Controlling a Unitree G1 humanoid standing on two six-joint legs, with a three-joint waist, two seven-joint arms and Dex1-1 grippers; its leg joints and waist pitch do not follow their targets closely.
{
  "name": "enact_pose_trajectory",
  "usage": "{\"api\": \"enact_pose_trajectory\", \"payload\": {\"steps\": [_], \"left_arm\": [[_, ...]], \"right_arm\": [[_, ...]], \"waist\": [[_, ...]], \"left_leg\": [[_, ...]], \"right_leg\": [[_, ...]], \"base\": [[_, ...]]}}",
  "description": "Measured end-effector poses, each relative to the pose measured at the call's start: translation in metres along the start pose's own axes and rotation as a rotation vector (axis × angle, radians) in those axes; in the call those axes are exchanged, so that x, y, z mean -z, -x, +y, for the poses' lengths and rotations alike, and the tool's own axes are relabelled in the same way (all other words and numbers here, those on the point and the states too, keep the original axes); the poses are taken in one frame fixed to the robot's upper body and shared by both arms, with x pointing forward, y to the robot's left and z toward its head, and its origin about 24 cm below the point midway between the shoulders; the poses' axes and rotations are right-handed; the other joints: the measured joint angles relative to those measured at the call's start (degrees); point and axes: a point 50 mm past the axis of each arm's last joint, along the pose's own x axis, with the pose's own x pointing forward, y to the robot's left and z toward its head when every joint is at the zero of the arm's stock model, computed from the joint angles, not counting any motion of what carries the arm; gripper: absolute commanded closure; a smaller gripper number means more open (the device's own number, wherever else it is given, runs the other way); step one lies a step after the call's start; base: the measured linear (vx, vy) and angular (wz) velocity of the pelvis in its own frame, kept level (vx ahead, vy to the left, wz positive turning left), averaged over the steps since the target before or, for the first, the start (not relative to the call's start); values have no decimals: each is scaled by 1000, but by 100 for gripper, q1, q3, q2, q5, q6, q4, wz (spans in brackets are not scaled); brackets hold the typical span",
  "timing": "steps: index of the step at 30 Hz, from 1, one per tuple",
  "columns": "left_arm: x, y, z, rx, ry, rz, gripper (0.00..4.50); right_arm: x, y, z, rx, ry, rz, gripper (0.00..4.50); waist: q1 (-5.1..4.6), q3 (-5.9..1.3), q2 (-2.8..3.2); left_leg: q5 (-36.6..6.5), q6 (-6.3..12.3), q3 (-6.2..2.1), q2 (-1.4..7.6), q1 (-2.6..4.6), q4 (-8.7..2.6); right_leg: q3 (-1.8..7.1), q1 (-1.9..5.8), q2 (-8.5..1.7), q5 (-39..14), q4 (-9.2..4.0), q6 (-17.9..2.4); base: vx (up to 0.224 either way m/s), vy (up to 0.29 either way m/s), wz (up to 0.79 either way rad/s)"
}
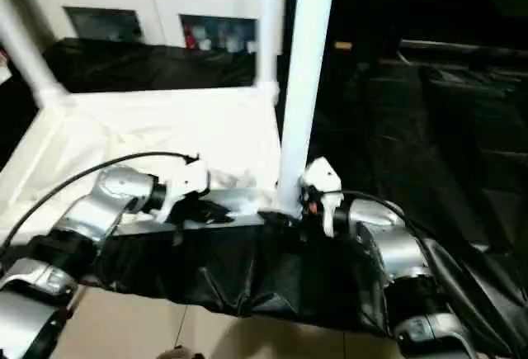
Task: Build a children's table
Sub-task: Rotate leg to tighten
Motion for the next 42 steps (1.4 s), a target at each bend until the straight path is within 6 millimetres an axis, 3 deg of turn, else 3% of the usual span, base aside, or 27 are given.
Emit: {"api": "enact_pose_trajectory", "payload": {"steps": [12, 13, 23, 26, 31, 42], "left_arm": [[3, 6, -3, 66, -23, 19, 450], [3, 6, -3, 66, -24, 19, 450], [5, 6, -3, 54, -15, 20, 450], [7, 5, 1, -3, 5, 23, 450], [0, -12, 13, -153, 48, 41, 450], [-20, -52, 19, -351, 104, 17, 450]], "right_arm": [[-1, 5, 6, -107, -4, 53, 129], [-1, 5, 6, -108, -4, 53, 153], [2, 1, 7, -76, -18, 38, 183], [4, -5, 4, 21, -40, 7, 184], [8, -21, -13, 346, -121, -62, 184], [1, -47, -36, 847, -297, -124, 185]], "waist": [[46, 1, -6], [48, 1, -6], [54, -5, -24], [24, -10, -33], [-39, -19, -48], [-82, -32, -27]], "left_leg": [[0, 0, 0, 1, -1, 7], [0, 0, 0, 0, -1, 7], [1, 0, 0, 3, -2, 9], [3, -2, 2, 3, 8, 12], [3, -4, 1, -5, 86, 11], [3, -4, -2, -9, 94, 8]], "right_leg": [[0, 0, -1, 0, 4, 0], [0, 0, -1, 0, 5, 0], [0, 4, 0, 0, 13, 1], [3, 20, 0, 1, 18, 0], [8, 56, -5, -10, 4, 21], [11, 77, -5, -8, -5, 21]], "base": [[0, 0, 0], [0, 0, 0], [0, 0, 0], [0, 0, 0], [0, 0, 0], [0, 0, 0]]}}
